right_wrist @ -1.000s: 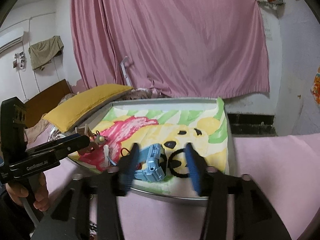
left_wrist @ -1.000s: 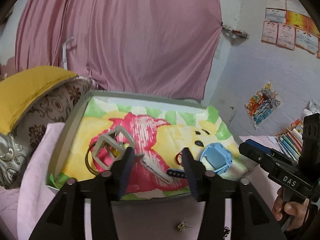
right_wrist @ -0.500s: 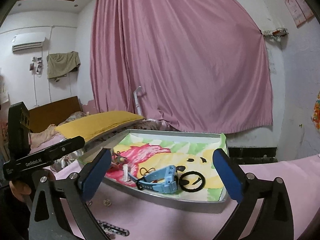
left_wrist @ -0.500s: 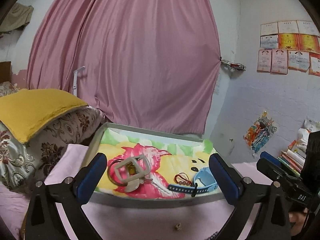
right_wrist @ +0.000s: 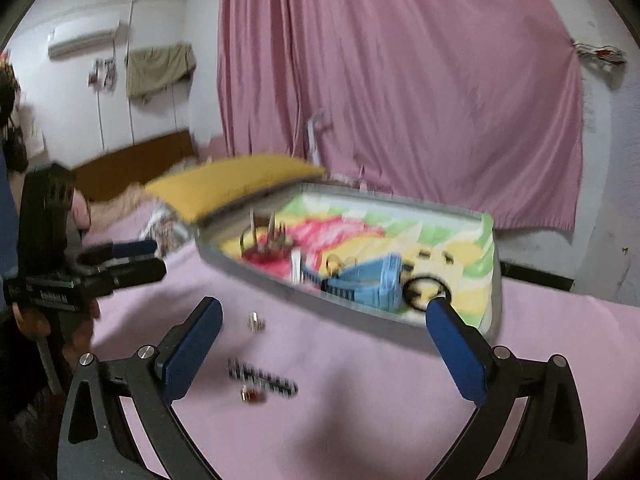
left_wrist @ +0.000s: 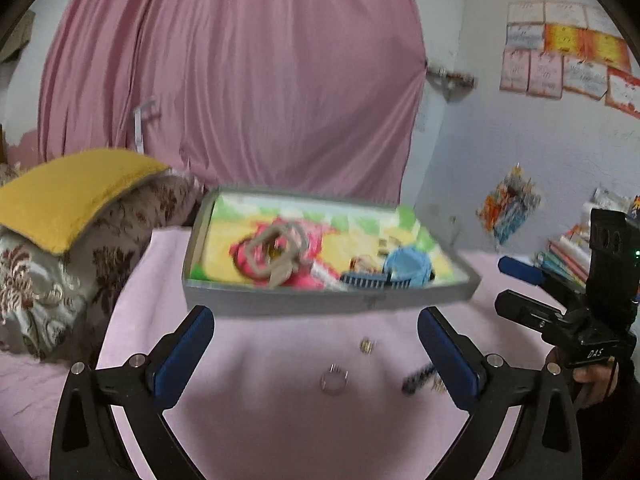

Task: Organize jewelry
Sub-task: 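Grasp the silver ring with the left tool while the right tool grasps the gold earring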

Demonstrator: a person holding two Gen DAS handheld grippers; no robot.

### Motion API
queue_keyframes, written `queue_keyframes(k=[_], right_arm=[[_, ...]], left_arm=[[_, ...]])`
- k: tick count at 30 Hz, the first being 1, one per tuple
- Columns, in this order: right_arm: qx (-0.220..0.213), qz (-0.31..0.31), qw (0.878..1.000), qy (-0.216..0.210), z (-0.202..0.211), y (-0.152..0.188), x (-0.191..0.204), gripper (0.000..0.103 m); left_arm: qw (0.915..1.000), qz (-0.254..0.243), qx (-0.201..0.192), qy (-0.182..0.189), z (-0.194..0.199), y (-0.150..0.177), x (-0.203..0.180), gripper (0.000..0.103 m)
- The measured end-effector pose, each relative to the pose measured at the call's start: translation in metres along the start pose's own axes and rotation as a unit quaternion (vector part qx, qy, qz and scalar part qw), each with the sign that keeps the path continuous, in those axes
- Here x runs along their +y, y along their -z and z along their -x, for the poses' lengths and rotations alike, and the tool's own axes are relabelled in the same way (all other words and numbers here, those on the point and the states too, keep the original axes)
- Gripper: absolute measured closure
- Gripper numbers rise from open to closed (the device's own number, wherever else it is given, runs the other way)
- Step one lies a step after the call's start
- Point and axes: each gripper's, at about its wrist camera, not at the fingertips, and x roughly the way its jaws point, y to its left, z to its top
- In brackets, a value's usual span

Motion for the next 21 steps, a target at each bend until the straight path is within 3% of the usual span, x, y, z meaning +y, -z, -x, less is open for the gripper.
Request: queue_keyframes(k=[7, 10, 12, 14, 18, 21], right_arm=[[0.067, 0.021, 0.998, -0.003, -0.005, 0.012, 0.006, 0.003], [0.089, 0.024, 0.996, -0.013, -0.008, 0.015, 0.01, 0.006], [0.106, 0.029, 0.994, -0.023, -0.01, 0.019, 0.013, 0.021], [0.119, 0.031, 0.992, -0.032, -0.013, 0.021, 0.015, 0.03], [0.14, 0.032, 0.988, -0.056, -0.016, 0.025, 0.019, 0.057], [0.157, 0.044, 0.984, -0.073, -0.021, 0.028, 0.025, 0.063]], left_arm=[[0.997, 0.011, 0.076, 0.007, -0.015, 0.015, 0.005, 0.001], [0.9953, 0.004, 0.096, 0.011, -0.02, 0.02, 0.003, 0.009], [0.994, -0.003, 0.109, 0.012, -0.024, 0.022, 0.001, 0.022], [0.992, -0.009, 0.125, 0.016, -0.029, 0.024, -0.001, 0.028], [0.9895, -0.015, 0.142, 0.021, -0.035, 0.028, -0.002, 0.036], [0.988, -0.02, 0.152, 0.02, -0.038, 0.03, -0.005, 0.041]])
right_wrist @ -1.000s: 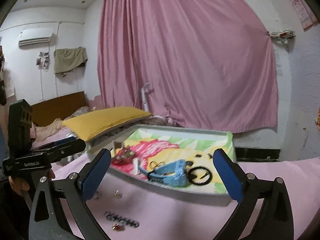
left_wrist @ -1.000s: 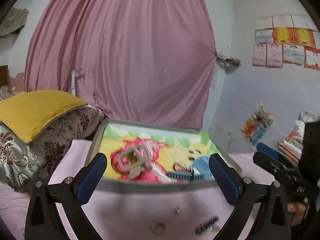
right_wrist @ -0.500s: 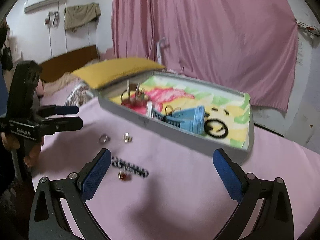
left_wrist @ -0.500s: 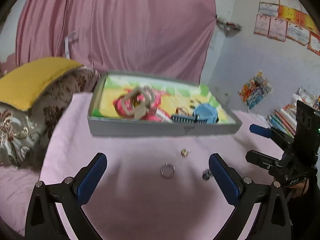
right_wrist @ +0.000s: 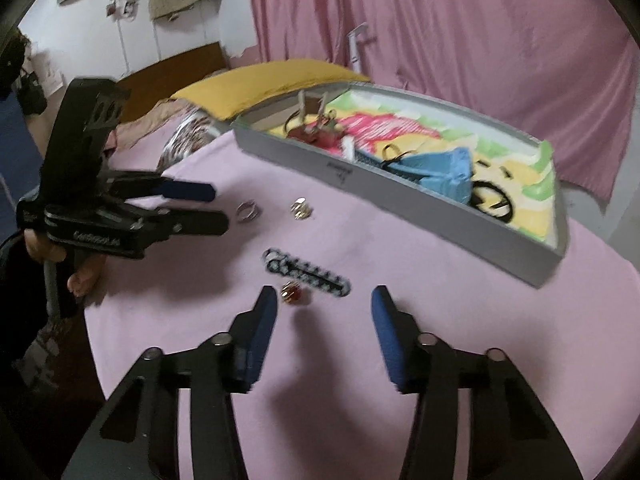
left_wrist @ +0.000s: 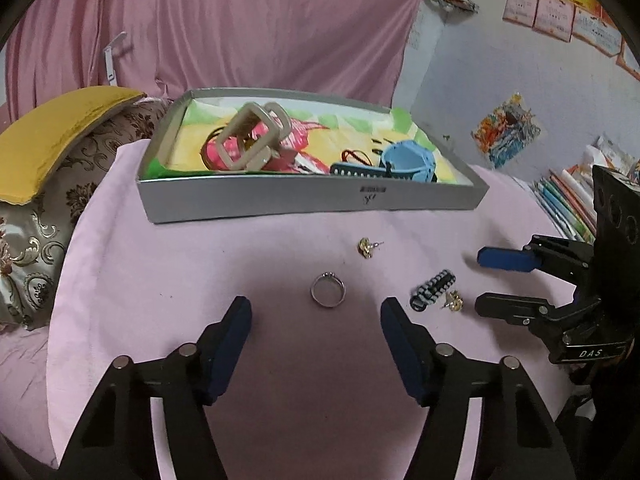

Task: Organize jewelry
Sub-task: 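Grasp the silver ring with the left tool while the right tool grasps the gold earring, then carry the ring and earring with both tools over the box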

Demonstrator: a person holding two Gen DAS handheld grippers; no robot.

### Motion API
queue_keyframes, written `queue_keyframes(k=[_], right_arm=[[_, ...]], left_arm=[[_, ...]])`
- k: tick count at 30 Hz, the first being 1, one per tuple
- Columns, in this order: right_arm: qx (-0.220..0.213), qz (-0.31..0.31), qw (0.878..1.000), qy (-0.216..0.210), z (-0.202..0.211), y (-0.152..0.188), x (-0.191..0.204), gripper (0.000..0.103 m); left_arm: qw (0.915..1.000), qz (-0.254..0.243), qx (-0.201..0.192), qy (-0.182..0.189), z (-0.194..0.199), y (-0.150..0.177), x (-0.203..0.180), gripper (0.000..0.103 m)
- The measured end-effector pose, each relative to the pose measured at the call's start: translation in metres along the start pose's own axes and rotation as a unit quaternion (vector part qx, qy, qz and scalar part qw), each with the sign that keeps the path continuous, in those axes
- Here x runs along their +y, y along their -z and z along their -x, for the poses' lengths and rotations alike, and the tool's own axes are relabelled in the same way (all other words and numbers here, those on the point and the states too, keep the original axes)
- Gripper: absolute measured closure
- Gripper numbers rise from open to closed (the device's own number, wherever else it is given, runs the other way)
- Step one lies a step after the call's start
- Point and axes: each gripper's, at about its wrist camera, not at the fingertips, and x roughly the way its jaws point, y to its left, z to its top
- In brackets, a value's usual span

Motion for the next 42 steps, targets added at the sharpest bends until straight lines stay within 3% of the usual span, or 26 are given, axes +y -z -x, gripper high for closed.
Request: queue_keyframes(k=[4, 17, 26, 32, 38, 42], right_arm=[[0.018, 0.022, 1.0, -0.008, -0.007, -0.001, 0.01, 0.066], [0.027, 0.025, 0.999, 0.004, -0.025, -0.017, 0.01, 0.092], [0.025, 0.007, 0.999, 0.025, -0.034, -0.027, 0.001, 0.092], [0.024, -0.001, 0.999, 0.021, -0.035, -0.026, -0.002, 0.092], [0.024, 0.008, 0.999, 0.022, -0.03, -0.021, -0.003, 0.092], [-0.005, -0.002, 1.0, 0.025, -0.019, -0.021, -0.007, 0.092]], left_arm=[[1.0, -0.006, 0.003, -0.003, -0.001, -0.001, -0.001, 0.047], [0.9996, -0.022, 0.011, -0.017, -0.007, -0.01, -0.008, 0.061], [0.9981, -0.044, 0.024, -0.036, -0.013, -0.016, -0.02, 0.067], [0.9944, -0.078, 0.031, -0.065, -0.018, -0.019, -0.029, 0.08], [0.9955, -0.072, 0.03, -0.054, -0.015, -0.017, -0.026, 0.083], [0.9979, -0.052, 0.003, -0.038, -0.005, -0.018, -0.022, 0.083]])
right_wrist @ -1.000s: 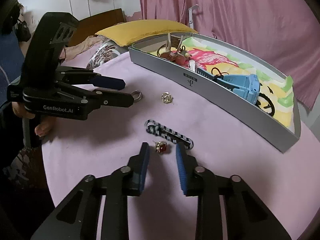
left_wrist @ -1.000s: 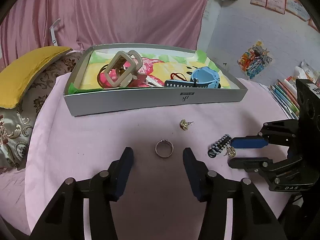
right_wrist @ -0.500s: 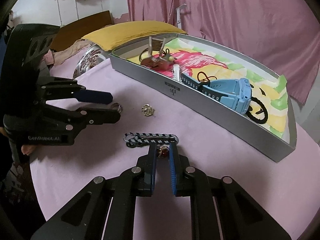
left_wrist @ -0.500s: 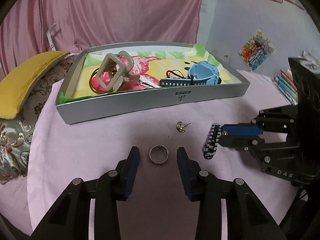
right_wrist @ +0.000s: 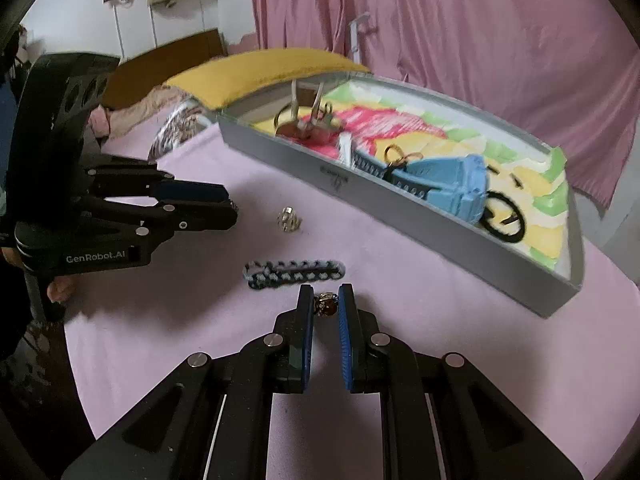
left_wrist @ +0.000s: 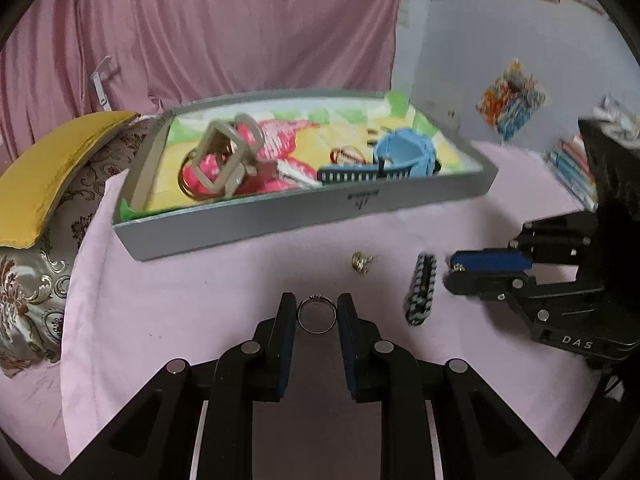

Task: Organize jewelry
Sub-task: 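Carry the ring and earring with both tools over the box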

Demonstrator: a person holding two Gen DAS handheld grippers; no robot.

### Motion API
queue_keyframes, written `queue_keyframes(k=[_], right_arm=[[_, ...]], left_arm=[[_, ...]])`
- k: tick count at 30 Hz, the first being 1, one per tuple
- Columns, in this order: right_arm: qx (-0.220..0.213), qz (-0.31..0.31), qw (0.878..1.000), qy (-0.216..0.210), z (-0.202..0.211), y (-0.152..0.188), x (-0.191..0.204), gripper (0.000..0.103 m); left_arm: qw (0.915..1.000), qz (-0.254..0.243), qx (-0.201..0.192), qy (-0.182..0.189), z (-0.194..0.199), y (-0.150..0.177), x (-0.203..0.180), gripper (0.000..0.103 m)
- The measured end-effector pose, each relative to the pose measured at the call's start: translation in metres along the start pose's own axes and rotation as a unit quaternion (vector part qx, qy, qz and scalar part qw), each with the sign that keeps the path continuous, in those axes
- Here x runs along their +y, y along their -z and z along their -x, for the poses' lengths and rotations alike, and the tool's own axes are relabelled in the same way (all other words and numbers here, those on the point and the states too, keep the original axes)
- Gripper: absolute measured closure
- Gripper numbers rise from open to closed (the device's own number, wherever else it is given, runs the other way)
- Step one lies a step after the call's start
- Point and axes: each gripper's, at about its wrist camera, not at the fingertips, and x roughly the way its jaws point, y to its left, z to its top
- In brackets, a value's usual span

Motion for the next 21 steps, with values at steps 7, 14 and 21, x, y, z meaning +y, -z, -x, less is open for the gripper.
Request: queue_keyframes(k=[7, 14, 21], right_arm=[[-0.109, -0.034, 0.993, 0.02, 0.028, -0.012, -0.01, 0.092], [-0.202, -0.058, 0.975, 0.071, 0.042, -0.028, -0.028, 0.092], [-0.244, -0.07, 0.959, 0.122, 0.041, -0.038, -0.04, 0.092]], left_arm=[[0.9943, 0.023, -0.104, -0.005, 0.025, -0.015, -0.002, 0.083], [0.9771, 0.016, -0.211, -0.026, 0.028, -0.041, -0.009, 0.083], [0.9658, 0.028, -0.256, -0.033, 0.017, -0.06, -0.012, 0.083]])
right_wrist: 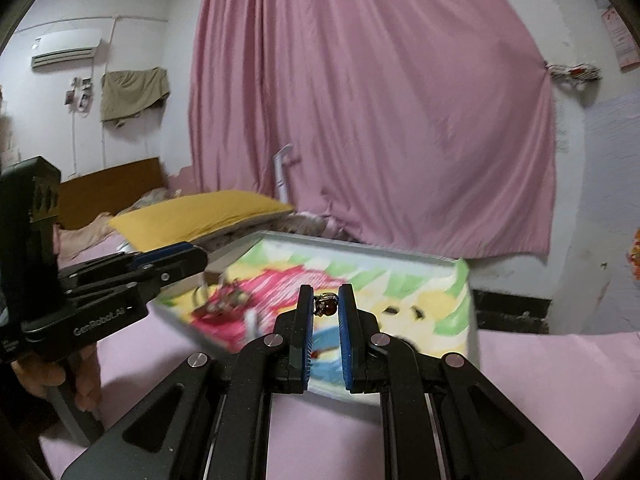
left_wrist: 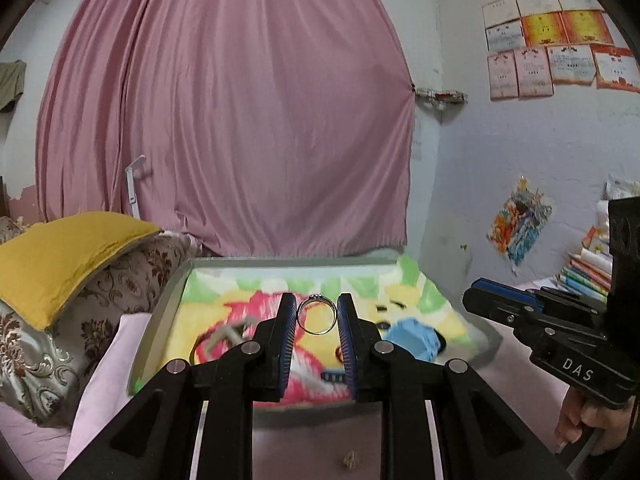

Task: Organize jewelry
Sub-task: 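Carry the ring and earring with both tools over the box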

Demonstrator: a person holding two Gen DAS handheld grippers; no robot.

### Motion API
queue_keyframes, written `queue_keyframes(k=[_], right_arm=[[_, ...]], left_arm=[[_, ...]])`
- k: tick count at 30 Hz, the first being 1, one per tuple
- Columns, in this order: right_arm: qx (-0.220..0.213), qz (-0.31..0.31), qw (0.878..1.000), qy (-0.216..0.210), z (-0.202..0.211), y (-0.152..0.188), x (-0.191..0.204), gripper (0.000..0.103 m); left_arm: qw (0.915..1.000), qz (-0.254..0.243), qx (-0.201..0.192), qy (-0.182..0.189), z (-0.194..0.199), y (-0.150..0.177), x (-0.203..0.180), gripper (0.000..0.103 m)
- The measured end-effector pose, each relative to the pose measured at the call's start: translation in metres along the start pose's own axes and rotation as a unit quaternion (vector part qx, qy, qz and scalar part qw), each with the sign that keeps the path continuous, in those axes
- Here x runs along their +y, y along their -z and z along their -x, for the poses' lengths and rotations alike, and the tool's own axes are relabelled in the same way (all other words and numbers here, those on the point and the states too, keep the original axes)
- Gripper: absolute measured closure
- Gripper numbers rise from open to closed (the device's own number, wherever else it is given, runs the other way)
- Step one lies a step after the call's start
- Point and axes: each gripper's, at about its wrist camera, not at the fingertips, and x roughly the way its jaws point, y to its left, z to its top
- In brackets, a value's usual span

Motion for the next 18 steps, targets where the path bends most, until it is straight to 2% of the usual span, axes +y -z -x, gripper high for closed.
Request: queue_keyframes(k=[7, 11, 18], right_arm=[[-0.01, 0.014, 0.999, 0.035, -0.003, -0.006, -0.002, 0.092], [0.001, 0.01, 0.999, 0.048, -0.007, -0.009, -0.006, 0.092], [0.063, -0.041, 0.996, 0.044, -0.027, -0.002, -0.03, 0.092]], left_arm=[[0.9999, 0.008, 0.005, 0.007, -0.019, -0.001, -0.003, 0.083], [0.9997, 0.018, 0.012, 0.012, -0.025, -0.002, 0.0, 0.083], [0.9951, 0.033, 0.087, 0.032, -0.046, 0.003, 0.005, 0.083]])
